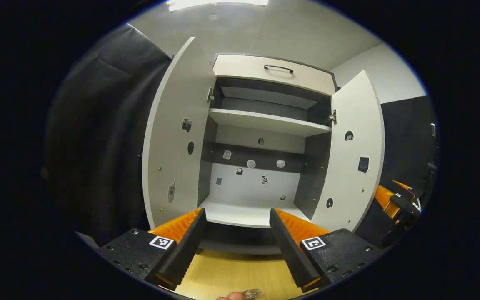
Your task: Grasp the bottle in the cabinet with the left hand and place it on the coaster, then close the right door with the right hand and the left door with the left hand.
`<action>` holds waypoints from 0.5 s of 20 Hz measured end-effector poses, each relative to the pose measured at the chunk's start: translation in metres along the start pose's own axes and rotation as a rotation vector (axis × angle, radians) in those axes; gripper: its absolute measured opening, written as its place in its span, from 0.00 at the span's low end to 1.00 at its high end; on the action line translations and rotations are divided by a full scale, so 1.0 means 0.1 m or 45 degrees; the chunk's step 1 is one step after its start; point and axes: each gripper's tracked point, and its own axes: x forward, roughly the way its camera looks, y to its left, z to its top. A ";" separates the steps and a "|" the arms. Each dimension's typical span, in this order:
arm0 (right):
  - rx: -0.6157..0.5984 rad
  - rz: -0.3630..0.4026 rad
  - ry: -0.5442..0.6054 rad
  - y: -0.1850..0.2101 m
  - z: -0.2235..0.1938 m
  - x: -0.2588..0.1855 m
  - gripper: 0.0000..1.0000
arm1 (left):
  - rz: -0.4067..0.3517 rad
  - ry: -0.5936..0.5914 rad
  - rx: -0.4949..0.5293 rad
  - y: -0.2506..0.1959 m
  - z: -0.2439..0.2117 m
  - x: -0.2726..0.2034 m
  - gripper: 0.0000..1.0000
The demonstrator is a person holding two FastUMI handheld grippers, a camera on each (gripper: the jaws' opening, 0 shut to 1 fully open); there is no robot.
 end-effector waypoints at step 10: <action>0.064 0.244 -0.004 0.89 0.01 0.21 0.98 | 0.126 -0.015 0.027 0.38 0.06 -0.15 0.96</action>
